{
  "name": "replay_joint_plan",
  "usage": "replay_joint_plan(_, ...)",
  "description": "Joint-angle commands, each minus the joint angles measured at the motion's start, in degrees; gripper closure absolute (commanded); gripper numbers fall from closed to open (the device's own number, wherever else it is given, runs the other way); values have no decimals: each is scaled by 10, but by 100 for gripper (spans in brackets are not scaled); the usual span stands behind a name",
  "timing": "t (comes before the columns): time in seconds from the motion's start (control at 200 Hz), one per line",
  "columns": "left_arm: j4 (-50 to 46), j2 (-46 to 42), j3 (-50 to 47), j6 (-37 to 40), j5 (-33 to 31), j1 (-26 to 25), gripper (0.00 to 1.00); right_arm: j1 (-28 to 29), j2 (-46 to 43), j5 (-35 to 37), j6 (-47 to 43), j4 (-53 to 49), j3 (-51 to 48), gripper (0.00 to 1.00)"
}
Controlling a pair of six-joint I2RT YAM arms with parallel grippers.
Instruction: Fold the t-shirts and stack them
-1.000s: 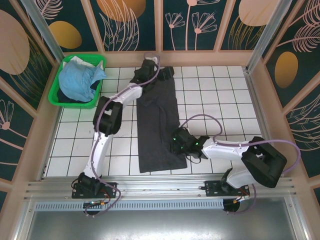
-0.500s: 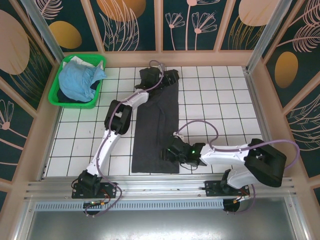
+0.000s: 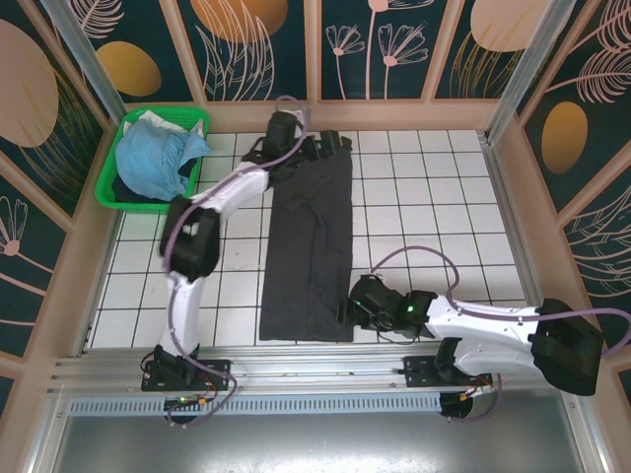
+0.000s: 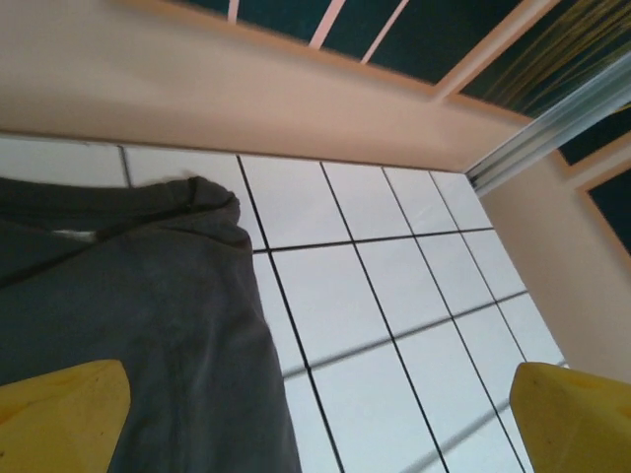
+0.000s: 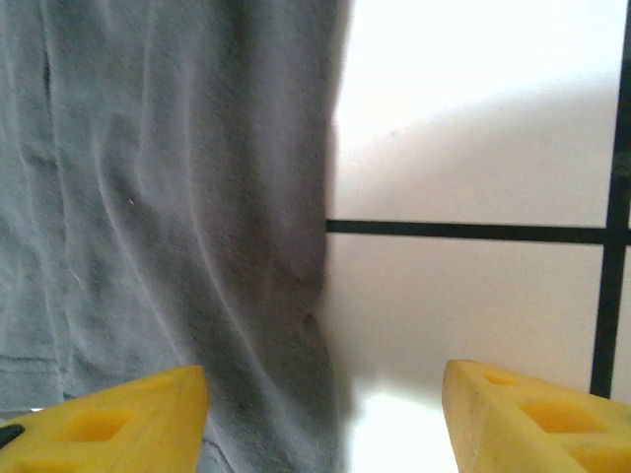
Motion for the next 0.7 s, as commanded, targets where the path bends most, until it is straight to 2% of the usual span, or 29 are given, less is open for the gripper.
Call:
replay_joint_plan(0.0,-3,-163,-187,18,-27,-4,3,-8,0,-19,-9,-42,9,36)
replay_joint_plan(0.105,2,-311,-385,-13,-45,-24,8,-15,11,-51,-36,-43,22,37)
replay_joint_plan(0.19,-49,-396,-485,-33,-103,-61,8,-16,27,-79,-57,-40,34,39)
replay_joint_plan(0.235,-56,-440,-543,-60,-98,-72,8,-14,38,-88,-66,-39,42,39)
replay_joint_plan(0.355,-71,-574,-685,-138,-111,-98,16,-8,69,-108,-82,-36,56,44)
replay_joint_plan(0.51,-152,-675,-750,-201,-131,-144,23,-4,89,-100,-86,-86,86,47)
replay_joint_plan(0.696,-203,-693,-774,-251,-120,-209,32,6,54,-93,-66,-137,98,47)
